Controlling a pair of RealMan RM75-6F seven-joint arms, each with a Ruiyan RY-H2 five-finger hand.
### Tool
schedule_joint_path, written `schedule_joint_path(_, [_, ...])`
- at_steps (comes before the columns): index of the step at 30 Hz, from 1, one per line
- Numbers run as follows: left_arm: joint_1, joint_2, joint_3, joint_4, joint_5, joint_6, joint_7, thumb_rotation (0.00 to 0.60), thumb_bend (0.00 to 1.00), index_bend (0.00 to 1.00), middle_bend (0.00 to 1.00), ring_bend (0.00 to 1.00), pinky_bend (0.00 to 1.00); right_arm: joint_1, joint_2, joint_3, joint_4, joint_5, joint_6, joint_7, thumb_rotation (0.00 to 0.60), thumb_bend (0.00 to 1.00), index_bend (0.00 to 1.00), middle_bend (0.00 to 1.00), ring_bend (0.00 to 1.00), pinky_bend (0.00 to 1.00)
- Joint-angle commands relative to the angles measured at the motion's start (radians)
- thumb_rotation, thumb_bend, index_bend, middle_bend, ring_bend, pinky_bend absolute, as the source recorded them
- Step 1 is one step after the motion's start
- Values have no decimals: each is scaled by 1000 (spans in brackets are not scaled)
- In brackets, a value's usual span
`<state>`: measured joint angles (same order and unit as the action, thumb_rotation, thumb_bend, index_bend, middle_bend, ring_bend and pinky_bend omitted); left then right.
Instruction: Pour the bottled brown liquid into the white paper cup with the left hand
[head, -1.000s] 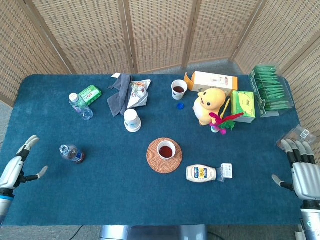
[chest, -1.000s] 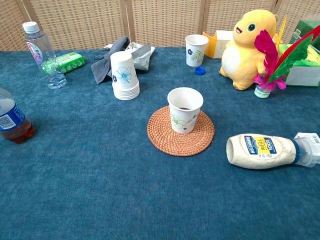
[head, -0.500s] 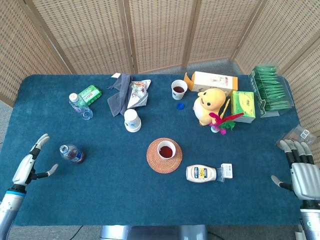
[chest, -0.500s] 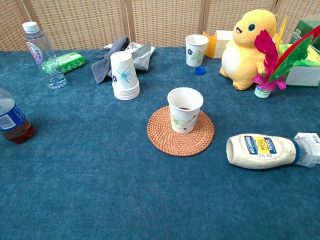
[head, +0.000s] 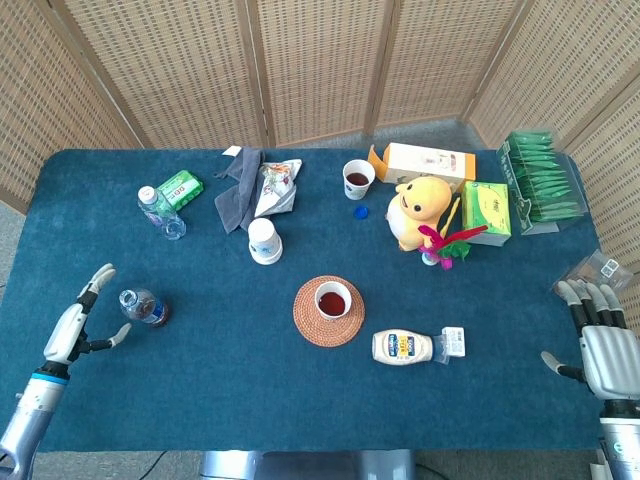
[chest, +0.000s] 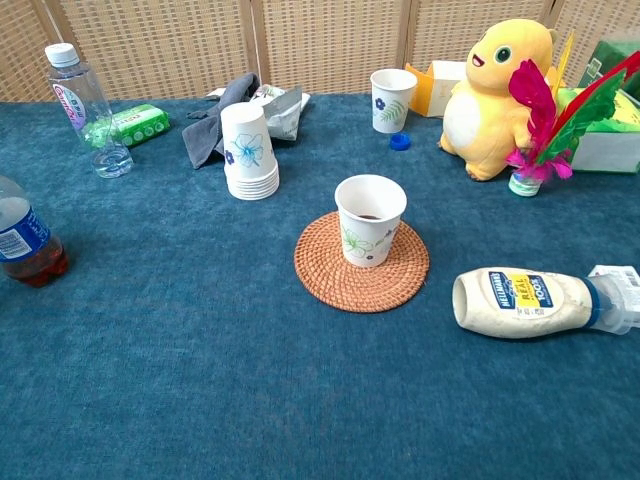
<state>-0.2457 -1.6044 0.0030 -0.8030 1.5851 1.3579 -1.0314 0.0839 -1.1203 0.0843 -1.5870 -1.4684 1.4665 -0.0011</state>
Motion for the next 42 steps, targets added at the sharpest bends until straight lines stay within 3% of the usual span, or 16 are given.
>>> schedule_joint_path(1, [-10,-12,-1,5,0,-7,0,600,363,0,0,0,0,1,0,0,1,2,-3,0,600,0,0,0,0,0])
schedule_joint_path(30, [-55,-114,-24,9,-44,-42,-13,600,370,0,0,0,0,6,4,2,6,17,-22,25,600,0,0,0,0,0])
schedule_joint_path(32, [-57,-123,-29,13,-52,-49,-6,600,381,1,0,0,42,6,5,1,6,17,-24,30,600,0,0,0,0,0])
schedule_joint_path(34, [-60,-130,-34,11,-61,-58,-7,600,399,46,17,0,122,6,6,1,6,17,-26,33,600,0,0,0,0,0])
schedule_joint_path(36, [-60,-138,-40,13,-67,-59,-4,600,420,154,96,27,194,6,7,1,6,17,-26,36,600,0,0,0,0,0])
schedule_joint_path(42, [-65,-153,-42,14,-73,-68,-5,600,478,318,246,141,293,7,9,1,7,19,-30,44,600,0,0,0,0,0])
